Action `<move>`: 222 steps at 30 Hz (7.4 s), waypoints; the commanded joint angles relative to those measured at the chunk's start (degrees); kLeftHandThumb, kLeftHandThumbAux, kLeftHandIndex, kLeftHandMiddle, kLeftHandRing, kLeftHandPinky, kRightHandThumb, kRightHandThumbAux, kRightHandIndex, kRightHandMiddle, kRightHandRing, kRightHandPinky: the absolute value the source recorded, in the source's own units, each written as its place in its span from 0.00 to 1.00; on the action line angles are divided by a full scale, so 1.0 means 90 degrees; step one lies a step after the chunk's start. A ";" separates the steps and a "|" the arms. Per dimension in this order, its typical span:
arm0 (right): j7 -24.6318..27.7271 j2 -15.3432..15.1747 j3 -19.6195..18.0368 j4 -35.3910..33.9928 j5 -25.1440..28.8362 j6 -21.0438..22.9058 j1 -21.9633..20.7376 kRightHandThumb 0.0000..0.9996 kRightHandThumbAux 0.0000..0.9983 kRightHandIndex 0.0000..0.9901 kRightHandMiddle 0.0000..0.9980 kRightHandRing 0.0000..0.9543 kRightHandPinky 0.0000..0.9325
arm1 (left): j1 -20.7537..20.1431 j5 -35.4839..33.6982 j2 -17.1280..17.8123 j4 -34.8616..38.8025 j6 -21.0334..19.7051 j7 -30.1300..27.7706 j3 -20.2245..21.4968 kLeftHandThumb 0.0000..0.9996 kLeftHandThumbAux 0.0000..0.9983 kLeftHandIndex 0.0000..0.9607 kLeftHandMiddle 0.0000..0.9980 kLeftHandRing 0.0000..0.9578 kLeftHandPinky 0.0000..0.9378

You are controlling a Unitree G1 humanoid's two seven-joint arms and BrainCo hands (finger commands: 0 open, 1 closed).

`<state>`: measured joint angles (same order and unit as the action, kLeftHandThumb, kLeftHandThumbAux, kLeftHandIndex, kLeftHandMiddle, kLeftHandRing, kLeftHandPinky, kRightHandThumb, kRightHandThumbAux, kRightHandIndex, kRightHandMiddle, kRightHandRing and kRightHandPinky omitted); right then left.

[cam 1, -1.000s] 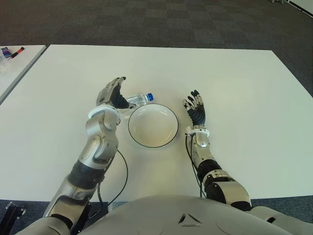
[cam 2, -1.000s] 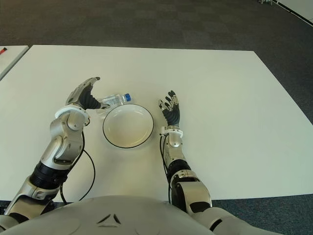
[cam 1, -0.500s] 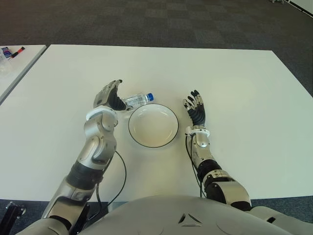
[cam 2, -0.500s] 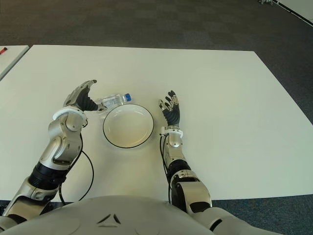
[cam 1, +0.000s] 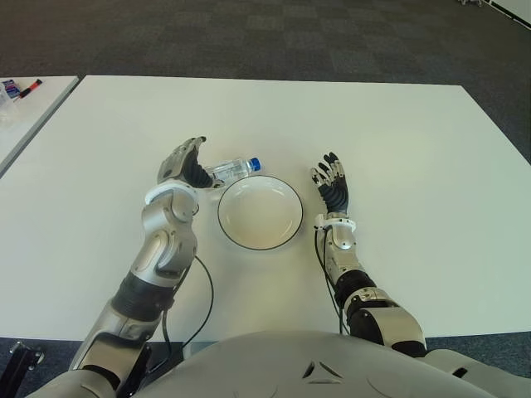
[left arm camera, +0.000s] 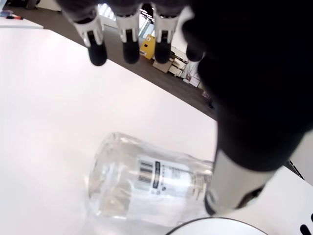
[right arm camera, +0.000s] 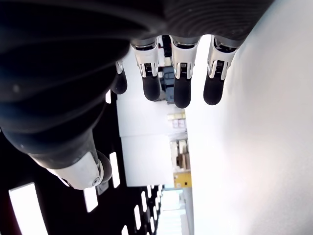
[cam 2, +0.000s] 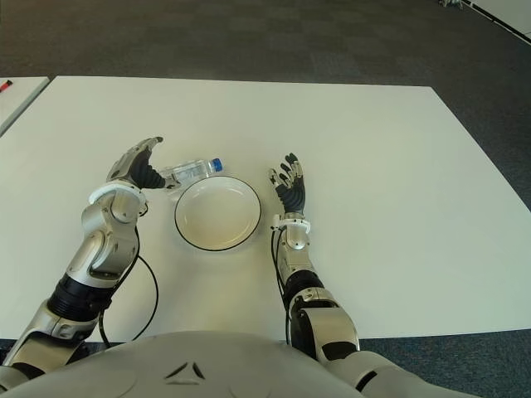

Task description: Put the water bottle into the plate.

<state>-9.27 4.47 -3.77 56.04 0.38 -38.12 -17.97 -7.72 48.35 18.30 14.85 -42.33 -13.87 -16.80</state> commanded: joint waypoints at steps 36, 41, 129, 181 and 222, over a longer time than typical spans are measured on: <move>0.0003 0.0242 -0.0050 0.0268 0.0062 0.0298 0.0405 0.04 0.70 0.07 0.12 0.14 0.18 | 0.0118 0.0087 0.0052 -0.1056 0.0429 0.0376 -0.0232 0.00 0.89 0.00 0.02 0.03 0.11; 0.0017 0.0238 -0.0051 0.0261 0.0065 0.0282 0.0414 0.04 0.70 0.07 0.11 0.14 0.18 | 0.0105 0.0084 0.0048 -0.1107 0.0435 0.0371 -0.0238 0.00 0.89 0.00 0.02 0.04 0.12; 0.0026 0.0245 -0.0051 0.0298 0.0040 0.0232 0.0392 0.03 0.70 0.07 0.12 0.14 0.19 | -0.0171 0.0166 -0.0010 -0.1865 0.0610 0.0705 -0.0410 0.00 0.90 0.00 0.00 0.01 0.09; 0.0052 0.0291 -0.0054 0.0258 0.0086 0.0251 0.0400 0.04 0.70 0.07 0.12 0.14 0.19 | -0.0675 0.0413 -0.0071 -0.2794 0.0625 0.0596 -0.1196 0.00 0.91 0.00 0.00 0.00 0.08; 0.0013 0.0266 -0.0026 0.0327 0.0029 0.0263 0.0368 0.03 0.71 0.07 0.13 0.14 0.19 | -0.0850 0.0598 -0.0235 -0.3118 0.0697 0.0690 -0.1414 0.00 0.90 0.00 0.00 0.00 0.08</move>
<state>-8.90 4.48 -3.81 56.25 0.42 -38.25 -17.98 -15.52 54.06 17.27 -11.14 -36.64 -7.55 -28.25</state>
